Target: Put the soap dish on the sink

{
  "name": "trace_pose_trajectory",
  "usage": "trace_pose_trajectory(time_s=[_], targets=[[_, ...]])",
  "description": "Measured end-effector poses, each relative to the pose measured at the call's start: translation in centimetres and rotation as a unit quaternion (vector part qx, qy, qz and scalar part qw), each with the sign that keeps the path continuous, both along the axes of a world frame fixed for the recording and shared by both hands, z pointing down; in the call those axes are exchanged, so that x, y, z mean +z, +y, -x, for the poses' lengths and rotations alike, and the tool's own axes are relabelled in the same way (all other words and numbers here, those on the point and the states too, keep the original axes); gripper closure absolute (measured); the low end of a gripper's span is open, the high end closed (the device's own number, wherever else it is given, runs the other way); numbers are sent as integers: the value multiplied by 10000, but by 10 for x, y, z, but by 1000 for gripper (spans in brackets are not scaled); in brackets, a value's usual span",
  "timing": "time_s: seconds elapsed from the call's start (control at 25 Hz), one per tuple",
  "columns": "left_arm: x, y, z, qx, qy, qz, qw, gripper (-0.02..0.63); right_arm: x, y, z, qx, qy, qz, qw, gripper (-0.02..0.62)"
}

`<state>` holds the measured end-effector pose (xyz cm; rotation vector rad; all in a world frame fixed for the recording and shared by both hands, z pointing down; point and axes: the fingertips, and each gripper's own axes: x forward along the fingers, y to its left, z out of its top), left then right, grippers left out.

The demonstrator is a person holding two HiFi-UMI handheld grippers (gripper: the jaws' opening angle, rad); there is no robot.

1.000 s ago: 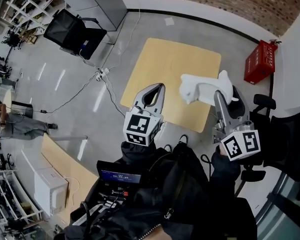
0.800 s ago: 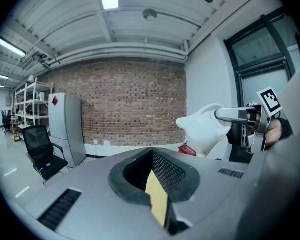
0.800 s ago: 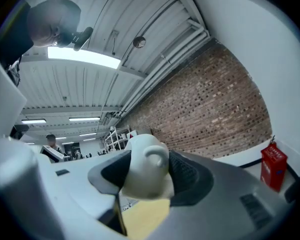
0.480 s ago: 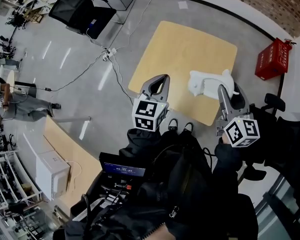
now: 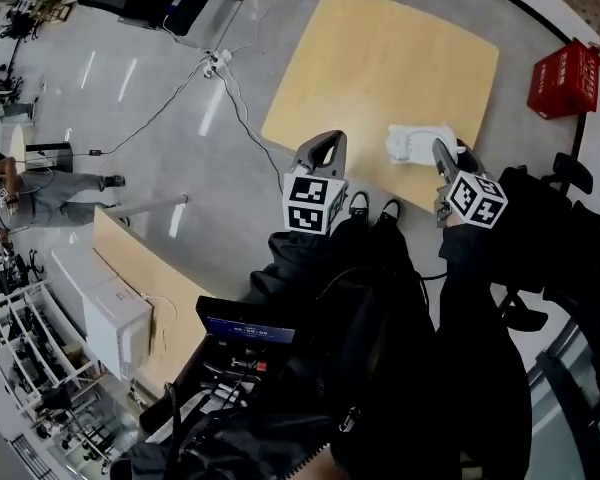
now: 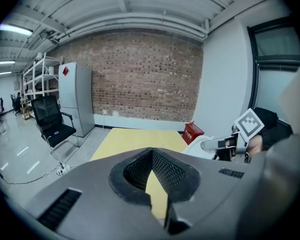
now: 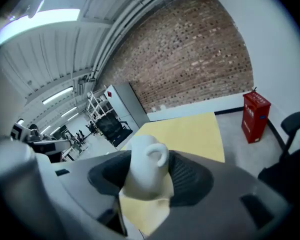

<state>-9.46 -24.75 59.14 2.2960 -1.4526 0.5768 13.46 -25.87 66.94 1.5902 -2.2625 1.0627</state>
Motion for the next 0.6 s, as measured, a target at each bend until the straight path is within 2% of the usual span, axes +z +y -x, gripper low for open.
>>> trace_pose_trajectory(time_s=[0.24,0.6], targets=[[47,7,2,61,-85,392,9992,603,77,-9,2,-16,173,705,9974,353],[83,17,2,121,-81,804,9967,603,131,-8,4,82,360,1236,9916,353]])
